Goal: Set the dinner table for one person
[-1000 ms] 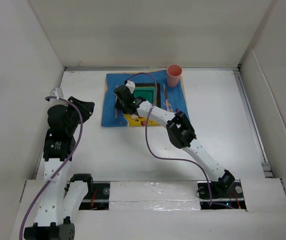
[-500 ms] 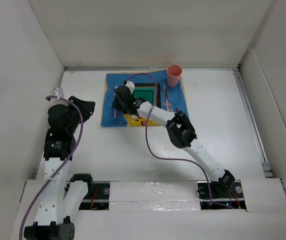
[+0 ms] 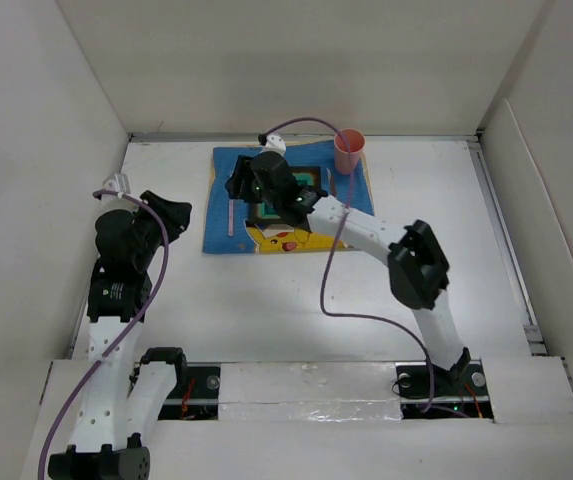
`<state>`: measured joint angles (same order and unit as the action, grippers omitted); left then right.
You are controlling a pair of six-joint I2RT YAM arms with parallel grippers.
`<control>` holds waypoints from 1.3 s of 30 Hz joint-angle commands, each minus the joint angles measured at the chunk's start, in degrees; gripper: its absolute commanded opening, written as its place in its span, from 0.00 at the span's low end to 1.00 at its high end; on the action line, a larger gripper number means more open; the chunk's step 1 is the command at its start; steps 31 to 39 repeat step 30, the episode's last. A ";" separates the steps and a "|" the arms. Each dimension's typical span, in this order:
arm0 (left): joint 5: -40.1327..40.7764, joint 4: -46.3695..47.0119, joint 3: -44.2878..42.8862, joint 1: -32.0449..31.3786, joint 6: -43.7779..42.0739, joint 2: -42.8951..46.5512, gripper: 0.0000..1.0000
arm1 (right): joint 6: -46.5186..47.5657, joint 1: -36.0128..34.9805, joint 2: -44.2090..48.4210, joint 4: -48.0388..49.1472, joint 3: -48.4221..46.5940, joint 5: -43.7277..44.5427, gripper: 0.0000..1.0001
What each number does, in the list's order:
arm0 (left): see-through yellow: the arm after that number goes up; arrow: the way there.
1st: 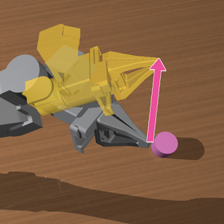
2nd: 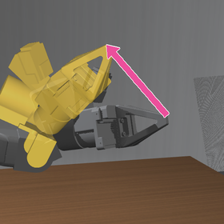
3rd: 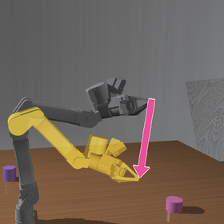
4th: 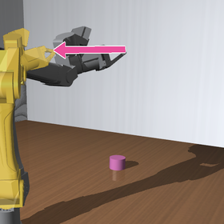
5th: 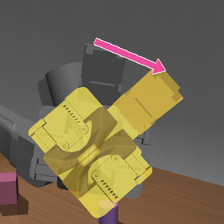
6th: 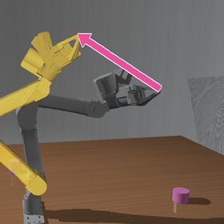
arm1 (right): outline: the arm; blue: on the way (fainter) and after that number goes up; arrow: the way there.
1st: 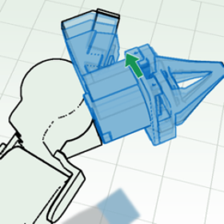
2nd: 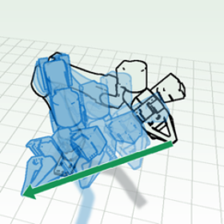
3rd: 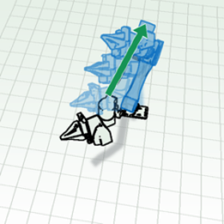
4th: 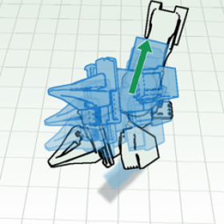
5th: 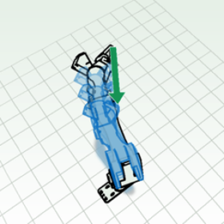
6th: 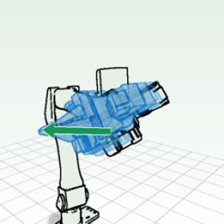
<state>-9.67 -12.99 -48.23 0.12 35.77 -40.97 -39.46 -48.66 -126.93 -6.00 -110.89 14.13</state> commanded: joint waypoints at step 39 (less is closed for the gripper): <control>-14.94 11.24 4.46 0.41 -7.03 5.20 0.45 | 18.37 18.25 91.17 -1.83 72.14 19.27 0.79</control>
